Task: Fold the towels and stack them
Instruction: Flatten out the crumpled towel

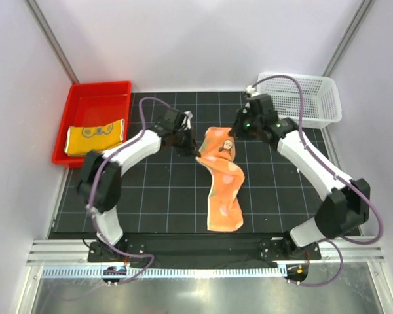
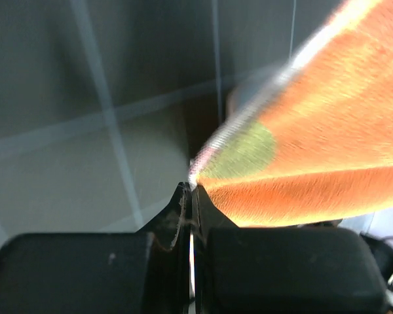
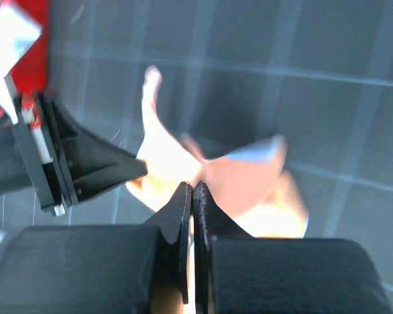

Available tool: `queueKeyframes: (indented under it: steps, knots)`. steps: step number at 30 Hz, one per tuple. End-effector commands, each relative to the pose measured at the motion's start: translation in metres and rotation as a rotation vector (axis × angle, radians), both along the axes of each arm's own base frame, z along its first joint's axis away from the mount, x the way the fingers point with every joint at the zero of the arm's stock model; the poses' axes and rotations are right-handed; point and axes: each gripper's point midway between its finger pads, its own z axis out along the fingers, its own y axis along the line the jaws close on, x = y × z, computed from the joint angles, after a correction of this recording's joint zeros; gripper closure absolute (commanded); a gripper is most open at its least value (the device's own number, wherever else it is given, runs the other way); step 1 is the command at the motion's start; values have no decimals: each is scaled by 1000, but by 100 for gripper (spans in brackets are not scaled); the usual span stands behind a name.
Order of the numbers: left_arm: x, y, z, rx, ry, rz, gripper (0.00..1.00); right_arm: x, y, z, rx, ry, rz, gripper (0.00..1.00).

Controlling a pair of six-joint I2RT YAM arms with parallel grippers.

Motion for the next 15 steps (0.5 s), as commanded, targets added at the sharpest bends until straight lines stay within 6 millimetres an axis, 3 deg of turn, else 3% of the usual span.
queueKeyframes:
  steps: [1,2,4,5,7,10,12,15]
  knots:
    - [-45,54,-9,161,30,100,100,-53,16,-40,-177,151,47,99]
    - [-64,71,-18,193,55,130,100,-61,15,-59,-201,189,38,98]
    - [-80,92,-29,248,59,178,100,-61,28,-81,-209,199,44,95]
    - [-98,106,-48,290,98,194,100,-65,33,-94,-199,213,58,94]
    - [-105,111,-45,270,78,228,100,-62,53,-105,-182,201,92,89]
    - [-117,117,-48,262,92,238,99,-52,75,-101,-158,164,157,88]
    - [-113,115,-35,244,50,221,81,-54,83,-101,-143,164,211,97]
    - [-93,110,-12,223,-69,188,50,-60,82,-112,-167,175,266,99]
